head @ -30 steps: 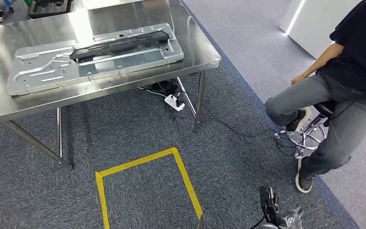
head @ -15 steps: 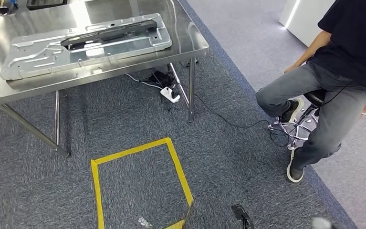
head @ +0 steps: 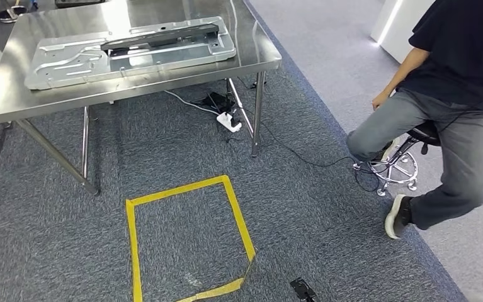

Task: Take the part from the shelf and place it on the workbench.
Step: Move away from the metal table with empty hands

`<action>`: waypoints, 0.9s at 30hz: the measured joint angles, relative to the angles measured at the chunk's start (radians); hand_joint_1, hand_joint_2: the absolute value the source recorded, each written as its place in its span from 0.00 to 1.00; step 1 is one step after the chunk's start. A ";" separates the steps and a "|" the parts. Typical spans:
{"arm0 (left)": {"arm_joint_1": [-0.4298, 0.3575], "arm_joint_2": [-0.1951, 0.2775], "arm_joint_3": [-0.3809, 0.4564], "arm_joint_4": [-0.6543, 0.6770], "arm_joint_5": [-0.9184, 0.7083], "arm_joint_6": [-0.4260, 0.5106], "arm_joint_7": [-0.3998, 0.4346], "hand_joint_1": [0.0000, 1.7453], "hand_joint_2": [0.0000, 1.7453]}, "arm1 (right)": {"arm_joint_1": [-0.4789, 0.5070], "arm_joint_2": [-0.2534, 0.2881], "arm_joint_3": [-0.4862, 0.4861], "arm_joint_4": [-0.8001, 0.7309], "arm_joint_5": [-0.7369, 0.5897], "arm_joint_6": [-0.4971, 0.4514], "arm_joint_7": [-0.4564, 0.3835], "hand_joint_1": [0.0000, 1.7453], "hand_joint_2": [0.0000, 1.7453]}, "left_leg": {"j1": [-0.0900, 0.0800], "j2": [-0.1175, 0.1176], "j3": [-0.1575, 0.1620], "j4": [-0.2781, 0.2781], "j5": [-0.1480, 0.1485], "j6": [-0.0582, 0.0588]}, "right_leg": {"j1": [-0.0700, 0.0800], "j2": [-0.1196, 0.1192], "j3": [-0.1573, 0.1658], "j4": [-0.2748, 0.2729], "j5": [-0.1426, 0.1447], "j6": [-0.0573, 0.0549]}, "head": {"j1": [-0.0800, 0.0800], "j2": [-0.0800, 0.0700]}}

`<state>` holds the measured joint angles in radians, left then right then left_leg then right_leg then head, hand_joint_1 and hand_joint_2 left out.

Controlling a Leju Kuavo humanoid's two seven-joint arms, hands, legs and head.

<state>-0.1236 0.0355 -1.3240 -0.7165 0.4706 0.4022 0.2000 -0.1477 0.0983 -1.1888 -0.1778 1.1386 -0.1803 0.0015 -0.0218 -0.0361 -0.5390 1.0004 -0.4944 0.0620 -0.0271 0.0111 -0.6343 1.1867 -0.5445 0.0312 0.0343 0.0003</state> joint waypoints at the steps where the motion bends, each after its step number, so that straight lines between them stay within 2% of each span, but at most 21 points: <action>1: 0.000 0.001 0.000 -0.001 -0.001 0.000 0.002 0.00 0.00 | -0.001 0.000 0.003 0.001 0.002 0.005 0.002 0.00 0.00 | 0.000 -0.007 -0.015 0.017 -0.002 -0.005 | 0.000 0.013 0.036 -0.059 0.014 -0.001 | 0.000 0.000; 2: -0.001 0.003 0.000 -0.002 -0.002 0.001 0.005 0.00 0.00 | -0.001 0.000 0.006 0.002 0.004 0.011 0.004 0.00 0.00 | -0.001 -0.013 -0.028 0.033 -0.004 -0.009 | -0.001 0.022 0.058 -0.098 0.021 -0.005 | 0.000 0.000; 3: -0.001 0.004 0.000 -0.003 -0.003 0.001 0.008 0.00 0.00 | 0.000 0.000 0.009 0.004 0.008 0.017 0.006 0.00 0.00 | -0.001 -0.018 -0.038 0.045 -0.005 -0.013 | 0.000 0.028 0.065 -0.114 0.020 -0.010 | 0.000 0.000; 5: 0.001 0.007 0.000 -0.005 -0.003 0.002 0.014 0.00 0.00 | 0.003 0.000 0.012 0.008 0.014 0.028 0.012 0.00 0.00 | -0.002 -0.030 -0.050 0.053 -0.001 -0.018 | 0.002 0.012 0.062 -0.112 0.026 -0.022 | 0.000 0.000; 7: 0.003 0.012 0.000 -0.008 -0.002 0.005 0.019 0.00 0.00 | 0.006 0.002 0.014 0.012 0.019 0.035 0.018 0.00 0.00 | -0.002 -0.023 -0.063 0.071 -0.012 -0.025 | -0.001 -0.005 0.059 -0.114 0.031 -0.032 | -0.002 0.000; 9: 0.004 0.015 0.000 -0.012 -0.002 0.009 0.022 0.00 0.00 | 0.005 0.002 0.016 0.013 0.029 0.041 0.020 0.00 0.00 | 0.004 0.005 -0.103 0.153 -0.061 -0.039 | -0.002 -0.023 0.056 -0.117 0.036 -0.040 | -0.004 0.000; 11: 0.004 0.016 0.000 -0.013 0.000 0.012 0.024 0.00 0.00 | 0.007 0.001 0.019 0.014 0.044 0.046 0.022 0.00 0.00 | 0.012 0.021 -0.160 0.278 -0.117 -0.052 | 0.000 -0.043 0.052 -0.117 0.037 -0.042 | -0.005 0.000; 12: 0.006 0.016 0.000 -0.013 0.001 0.015 0.025 0.00 0.00 | 0.007 0.001 0.021 0.014 0.055 0.048 0.024 0.00 0.00 | 0.015 0.024 -0.176 0.317 -0.126 -0.054 | 0.001 -0.055 0.051 -0.117 0.038 -0.043 | -0.005 0.000; 13: 0.008 0.016 0.000 -0.014 0.002 0.019 0.026 0.00 0.00 | 0.008 0.001 0.026 0.014 0.069 0.052 0.027 0.00 0.00 | 0.017 0.025 -0.176 0.321 -0.116 -0.055 | 0.002 -0.066 0.051 -0.117 0.038 -0.043 | -0.005 0.000; 14: 0.010 0.017 0.000 -0.015 0.003 0.024 0.027 0.00 0.00 | 0.008 0.001 0.032 0.014 0.088 0.059 0.031 0.00 0.00 | 0.018 0.029 -0.155 0.284 -0.089 -0.054 | 0.002 -0.077 0.051 -0.117 0.038 -0.042 | -0.005 0.000; 15: 0.012 0.018 0.000 -0.017 0.005 0.032 0.029 0.00 0.00 | 0.008 0.001 0.041 0.015 0.109 0.067 0.035 0.00 0.00 | 0.017 0.038 -0.117 0.215 -0.052 -0.050 | 0.002 -0.087 0.053 -0.117 0.038 -0.042 | -0.005 0.000; 17: 0.013 0.019 0.000 -0.021 0.012 0.048 0.034 0.00 0.00 | 0.007 0.001 0.058 0.016 0.138 0.080 0.041 0.00 0.00 | 0.008 0.077 -0.048 0.081 -0.011 -0.043 | 0.002 -0.105 0.057 -0.121 0.040 -0.038 | -0.005 0.000; 18: 0.013 0.019 0.000 -0.023 0.016 0.056 0.038 0.00 0.00 | 0.006 0.001 0.064 0.017 0.144 0.084 0.043 0.00 0.00 | 0.001 0.090 -0.032 0.045 -0.006 -0.038 | 0.002 -0.113 0.059 -0.124 0.041 -0.034 | -0.005 0.000; 19: 0.014 0.020 0.000 -0.023 0.019 0.063 0.043 0.00 0.00 | 0.005 0.001 0.066 0.017 0.147 0.088 0.044 0.00 0.00 | -0.005 0.094 -0.030 0.032 -0.009 -0.034 | 0.002 -0.122 0.061 -0.129 0.043 -0.028 | -0.005 0.000; 21: 0.018 0.021 0.000 -0.025 0.023 0.074 0.054 0.00 0.00 | -0.001 0.001 0.069 0.017 0.153 0.095 0.047 0.00 0.00 | -0.006 0.074 -0.026 0.015 0.002 -0.022 | 0.000 -0.132 0.067 -0.135 0.045 -0.016 | -0.005 0.000; 22: 0.020 0.022 0.000 -0.025 0.025 0.078 0.058 0.00 0.00 | -0.003 0.000 0.072 0.017 0.156 0.098 0.047 0.00 0.00 | -0.003 0.064 -0.019 0.003 0.009 -0.016 | -0.001 -0.119 0.068 -0.130 0.038 -0.011 | -0.005 0.000; 23: 0.021 0.022 0.000 -0.026 0.025 0.079 0.060 0.00 0.00 | -0.005 -0.001 0.076 0.017 0.158 0.099 0.047 0.00 0.00 | 0.000 0.055 -0.012 -0.009 0.018 -0.009 | -0.001 -0.095 0.060 -0.108 0.021 -0.009 | -0.004 0.000; 25: 0.019 0.022 0.000 -0.027 0.026 0.081 0.061 0.00 0.00 | -0.003 -0.004 0.084 0.017 0.159 0.100 0.048 0.00 0.00 | 0.002 0.036 -0.010 -0.018 0.028 0.001 | 0.001 -0.037 0.015 -0.003 -0.040 -0.009 | -0.003 0.000; 26: 0.019 0.022 0.000 -0.028 0.026 0.081 0.062 0.00 0.00 | -0.001 -0.005 0.087 0.017 0.159 0.100 0.048 0.00 0.00 | 0.002 0.024 -0.014 -0.016 0.030 0.003 | 0.002 -0.022 -0.015 0.062 -0.069 -0.009 | -0.003 0.000; 27: 0.019 0.022 0.000 -0.028 0.026 0.080 0.062 0.00 0.00 | 0.001 -0.005 0.089 0.017 0.159 0.100 0.048 0.00 0.00 | 0.002 0.011 -0.018 -0.013 0.030 0.003 | 0.003 -0.015 -0.037 0.109 -0.084 -0.009 | -0.003 0.000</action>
<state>-0.1044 0.0570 -1.3241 -0.7449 0.4968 0.4827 0.2617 -0.1469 0.0930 -1.0995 -0.1610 1.2974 -0.0804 0.0497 -0.0201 -0.0249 -0.5567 0.9878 -0.4643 0.0651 -0.0238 -0.0043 -0.6716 1.2962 -0.6281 0.0224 0.0312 0.0003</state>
